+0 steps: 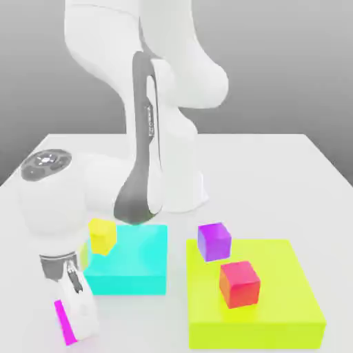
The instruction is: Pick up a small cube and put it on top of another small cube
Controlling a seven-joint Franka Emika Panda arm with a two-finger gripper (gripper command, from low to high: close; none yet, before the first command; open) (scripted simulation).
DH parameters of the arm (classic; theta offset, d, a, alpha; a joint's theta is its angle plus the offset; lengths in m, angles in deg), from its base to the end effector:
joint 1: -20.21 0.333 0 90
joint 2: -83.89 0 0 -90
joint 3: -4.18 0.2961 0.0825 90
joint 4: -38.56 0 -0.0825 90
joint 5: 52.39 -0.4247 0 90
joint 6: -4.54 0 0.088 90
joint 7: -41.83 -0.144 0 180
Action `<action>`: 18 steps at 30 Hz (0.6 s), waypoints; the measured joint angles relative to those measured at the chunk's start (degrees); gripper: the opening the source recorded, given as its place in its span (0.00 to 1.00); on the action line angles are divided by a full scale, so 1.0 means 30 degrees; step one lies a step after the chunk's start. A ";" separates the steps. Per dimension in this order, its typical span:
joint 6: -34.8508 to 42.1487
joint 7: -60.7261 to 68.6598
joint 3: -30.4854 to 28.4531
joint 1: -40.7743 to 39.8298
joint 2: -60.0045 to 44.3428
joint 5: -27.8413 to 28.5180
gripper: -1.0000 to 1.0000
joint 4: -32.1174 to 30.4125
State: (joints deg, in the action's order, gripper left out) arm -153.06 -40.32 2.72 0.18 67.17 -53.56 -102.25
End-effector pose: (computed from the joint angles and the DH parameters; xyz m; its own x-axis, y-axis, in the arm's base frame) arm 0.4562 -0.1815 0.0881 -0.2531 -0.9674 -0.0003 -0.9674 0.2531 -0.0014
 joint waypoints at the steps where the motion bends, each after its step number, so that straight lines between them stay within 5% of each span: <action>1: 0.0547 -0.0178 0.0041 0.0110 0.0679 0.0039 0.00 -0.0127; 12: 0.6121 -1.0004 0.4303 0.6914 0.7861 -0.0533 0.00 -0.1636; 17: 0.3569 -1.1533 0.4672 0.7118 0.5918 0.0326 0.00 -0.2334; 18: 0.3136 -1.1625 0.4689 0.7113 0.5566 0.0428 1.00 -0.2421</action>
State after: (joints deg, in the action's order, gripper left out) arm -143.66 -75.19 16.78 21.52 83.87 -52.28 -109.51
